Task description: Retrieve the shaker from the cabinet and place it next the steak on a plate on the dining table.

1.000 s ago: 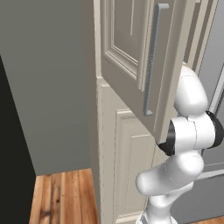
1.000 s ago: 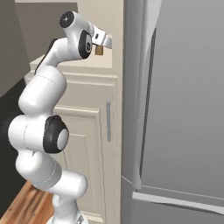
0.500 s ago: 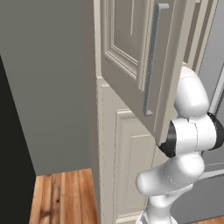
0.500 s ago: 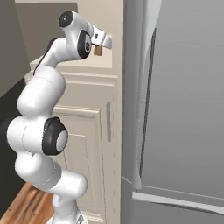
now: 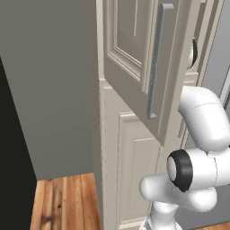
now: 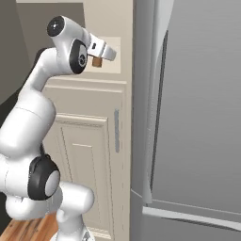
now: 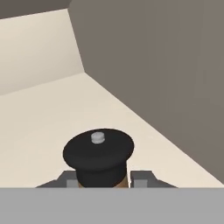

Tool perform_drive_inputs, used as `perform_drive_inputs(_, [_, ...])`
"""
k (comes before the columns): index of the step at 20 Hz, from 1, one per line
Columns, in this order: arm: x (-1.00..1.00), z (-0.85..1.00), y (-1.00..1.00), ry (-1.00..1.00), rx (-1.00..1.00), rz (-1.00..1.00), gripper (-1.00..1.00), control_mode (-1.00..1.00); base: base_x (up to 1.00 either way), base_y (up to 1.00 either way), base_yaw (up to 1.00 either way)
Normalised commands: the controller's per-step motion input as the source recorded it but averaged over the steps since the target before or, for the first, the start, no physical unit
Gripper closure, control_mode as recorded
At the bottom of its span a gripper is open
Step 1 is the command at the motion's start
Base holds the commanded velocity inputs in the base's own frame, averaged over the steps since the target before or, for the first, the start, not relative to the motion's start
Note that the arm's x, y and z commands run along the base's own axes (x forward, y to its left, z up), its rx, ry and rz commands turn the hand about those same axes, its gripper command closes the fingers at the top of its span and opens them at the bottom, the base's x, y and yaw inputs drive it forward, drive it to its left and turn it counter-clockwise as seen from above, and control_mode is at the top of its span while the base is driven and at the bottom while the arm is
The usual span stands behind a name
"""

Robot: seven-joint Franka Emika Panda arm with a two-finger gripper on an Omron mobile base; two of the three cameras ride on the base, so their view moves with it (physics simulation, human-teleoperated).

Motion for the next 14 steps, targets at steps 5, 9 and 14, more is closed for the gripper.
perform_drive_inputs(5, [-1.0,-0.12,0.0,0.0,0.0,0.05,1.0,-1.0,0.0,0.0,0.0])
perform_drive_inputs(9, [-1.0,-0.16,0.0,0.0,0.0,0.08,1.0,-1.0,0.0,0.0,0.0])
perform_drive_inputs(14, [-0.95,-0.17,0.0,0.0,0.0,0.11,1.0,-1.0,0.0,0.0,0.0])
